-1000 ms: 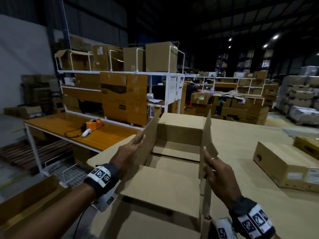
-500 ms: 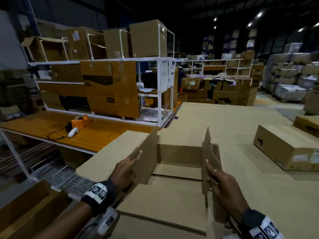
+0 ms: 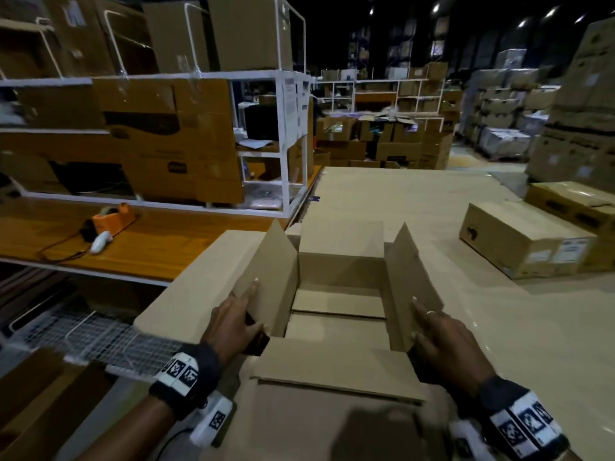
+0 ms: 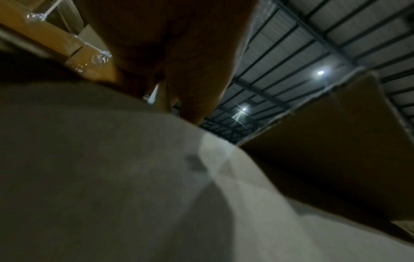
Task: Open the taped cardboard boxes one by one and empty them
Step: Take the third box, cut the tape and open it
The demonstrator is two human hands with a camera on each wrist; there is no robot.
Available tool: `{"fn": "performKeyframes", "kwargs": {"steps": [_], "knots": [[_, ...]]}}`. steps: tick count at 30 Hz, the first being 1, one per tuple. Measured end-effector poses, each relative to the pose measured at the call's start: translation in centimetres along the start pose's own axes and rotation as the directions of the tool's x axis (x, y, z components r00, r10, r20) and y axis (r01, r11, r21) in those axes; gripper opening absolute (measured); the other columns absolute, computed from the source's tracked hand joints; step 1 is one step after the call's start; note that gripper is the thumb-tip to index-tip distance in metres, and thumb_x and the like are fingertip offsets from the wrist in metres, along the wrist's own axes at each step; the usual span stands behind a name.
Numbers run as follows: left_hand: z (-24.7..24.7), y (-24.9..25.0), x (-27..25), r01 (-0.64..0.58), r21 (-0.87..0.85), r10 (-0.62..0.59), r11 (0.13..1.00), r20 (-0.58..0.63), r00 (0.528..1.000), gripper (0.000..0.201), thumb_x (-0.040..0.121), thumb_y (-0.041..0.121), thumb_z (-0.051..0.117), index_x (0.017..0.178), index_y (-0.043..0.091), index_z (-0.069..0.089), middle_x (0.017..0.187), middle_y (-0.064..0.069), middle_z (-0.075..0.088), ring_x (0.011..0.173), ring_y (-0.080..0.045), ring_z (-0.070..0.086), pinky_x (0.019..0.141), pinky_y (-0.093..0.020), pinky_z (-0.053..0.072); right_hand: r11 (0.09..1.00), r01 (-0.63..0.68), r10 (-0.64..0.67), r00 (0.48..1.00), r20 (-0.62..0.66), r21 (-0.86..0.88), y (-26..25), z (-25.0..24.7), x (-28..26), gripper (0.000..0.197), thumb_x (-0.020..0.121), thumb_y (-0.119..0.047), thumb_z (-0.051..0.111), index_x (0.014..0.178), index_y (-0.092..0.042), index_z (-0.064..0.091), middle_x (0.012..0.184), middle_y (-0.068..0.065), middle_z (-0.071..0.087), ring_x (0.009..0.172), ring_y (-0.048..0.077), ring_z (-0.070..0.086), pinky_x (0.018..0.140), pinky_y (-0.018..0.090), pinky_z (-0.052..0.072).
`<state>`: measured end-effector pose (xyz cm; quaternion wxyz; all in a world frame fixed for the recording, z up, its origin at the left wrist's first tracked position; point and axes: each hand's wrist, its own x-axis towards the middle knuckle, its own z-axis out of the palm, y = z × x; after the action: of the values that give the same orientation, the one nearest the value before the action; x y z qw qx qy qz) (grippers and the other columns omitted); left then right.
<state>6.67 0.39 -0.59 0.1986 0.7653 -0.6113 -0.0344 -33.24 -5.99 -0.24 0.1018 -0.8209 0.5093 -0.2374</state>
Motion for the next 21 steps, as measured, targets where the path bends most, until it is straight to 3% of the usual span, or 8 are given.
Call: {"fn": "performKeyframes", "kwargs": {"steps": [3, 6, 9, 13, 15, 17, 19, 21], "knots": [[-0.7, -0.1, -0.3, 0.139, 0.124, -0.135, 0.983, -0.038, 0.990, 0.093, 0.083, 0.051, 0.074, 0.157, 0.033, 0.020, 0.164, -0.019, 0.006, 0.132, -0.036, 0.048, 0.108, -0.047, 0.045, 0.963, -0.136, 0.141, 0.990, 0.005, -0.234, 1.1, -0.5, -0.2, 0.068, 0.093, -0.039, 0.062, 0.153, -0.026, 0.033, 0.125, 0.006, 0.063, 0.122, 0.028, 0.052, 0.108, 0.055, 0.034], [-2.2, 0.5, -0.2, 0.179, 0.278, -0.148, 0.944, -0.131, 0.980, 0.095, 0.081, 0.064, 0.067, 0.157, 0.032, 0.018, 0.164, -0.021, -0.013, 0.148, -0.044, 0.018, 0.117, -0.053, 0.028, 0.880, -0.186, 0.139, 0.981, -0.138, -0.437, 0.1, -2.0, -0.7, 0.077, 0.085, -0.040, 0.072, 0.151, -0.021, 0.038, 0.158, 0.030, 0.021, 0.148, 0.045, 0.016, 0.112, 0.071, 0.016], [-3.2, 2.0, 0.4, 0.073, 0.392, -0.004, 0.917, -0.174, 0.985, 0.097, 0.081, 0.074, 0.057, 0.157, 0.026, 0.021, 0.165, -0.021, -0.011, 0.152, -0.042, -0.005, 0.123, -0.058, 0.006, 0.820, -0.091, -0.054, 0.971, -0.234, -0.565, -2.2, -3.2, -0.6, 0.086, 0.071, -0.033, 0.082, 0.146, -0.008, 0.048, 0.157, 0.038, 0.015, 0.148, 0.052, 0.008, 0.111, 0.073, 0.005], [-2.4, 4.3, 1.6, -0.174, 0.534, 0.146, 0.828, 0.094, 0.985, 0.089, 0.082, 0.085, 0.035, 0.149, 0.027, 0.039, 0.164, -0.014, 0.020, 0.153, -0.036, 0.005, 0.120, -0.061, -0.005, 0.698, 0.211, -0.245, 0.968, 0.049, -0.685, -4.4, -2.7, 1.2, 0.084, 0.057, -0.023, 0.088, 0.133, -0.002, 0.059, 0.152, 0.031, 0.035, 0.146, 0.045, 0.027, 0.115, 0.072, 0.010], [-1.8, 4.3, 1.9, -0.192, 0.611, 0.110, 0.768, 0.169, 0.979, 0.093, 0.077, 0.091, 0.027, 0.142, 0.029, 0.051, 0.162, -0.011, 0.028, 0.152, -0.039, 0.007, 0.114, -0.068, -0.013, 0.662, 0.269, -0.173, 0.963, 0.207, -0.700, -4.7, -1.8, 1.6, 0.072, 0.074, -0.039, 0.074, 0.138, -0.009, 0.056, 0.150, 0.026, 0.041, 0.145, 0.039, 0.032, 0.118, 0.065, 0.003], [-1.4, 3.8, 2.0, -0.195, 0.667, 0.070, 0.719, 0.210, 0.975, 0.098, 0.072, 0.094, 0.021, 0.136, 0.029, 0.057, 0.160, -0.011, 0.031, 0.150, -0.043, 0.009, 0.109, -0.073, -0.015, 0.720, 0.159, 0.059, 0.956, 0.288, -0.675, -3.5, -1.0, 2.2, 0.063, 0.093, -0.053, 0.047, 0.146, -0.019, 0.044, 0.156, 0.021, 0.032, 0.147, 0.035, 0.026, 0.120, 0.058, 0.003], [-0.9, 2.8, 2.2, -0.202, 0.613, 0.032, 0.764, 0.277, 0.960, 0.102, 0.070, 0.097, 0.018, 0.139, 0.031, 0.054, 0.160, -0.010, 0.032, 0.148, -0.042, 0.016, 0.111, -0.073, -0.008, 0.785, 0.037, 0.233, 0.907, 0.351, -0.619, -2.4, -1.0, 2.3, 0.059, 0.094, -0.063, 0.042, 0.139, -0.024, 0.049, 0.153, 0.017, 0.035, 0.139, 0.034, 0.036, 0.116, 0.053, 0.024], [-0.6, 1.6, 2.3, -0.209, 0.493, 0.010, 0.845, 0.375, 0.927, 0.111, 0.064, 0.102, 0.018, 0.147, 0.033, 0.042, 0.164, -0.008, 0.024, 0.150, -0.040, 0.015, 0.113, -0.070, -0.002, 0.817, 0.022, 0.242, 0.894, 0.377, -0.577, -1.5, -0.8, 2.0, 0.055, 0.093, -0.063, 0.045, 0.133, -0.025, 0.053, 0.145, 0.011, 0.042, 0.131, 0.031, 0.041, 0.108, 0.051, 0.035]]}}
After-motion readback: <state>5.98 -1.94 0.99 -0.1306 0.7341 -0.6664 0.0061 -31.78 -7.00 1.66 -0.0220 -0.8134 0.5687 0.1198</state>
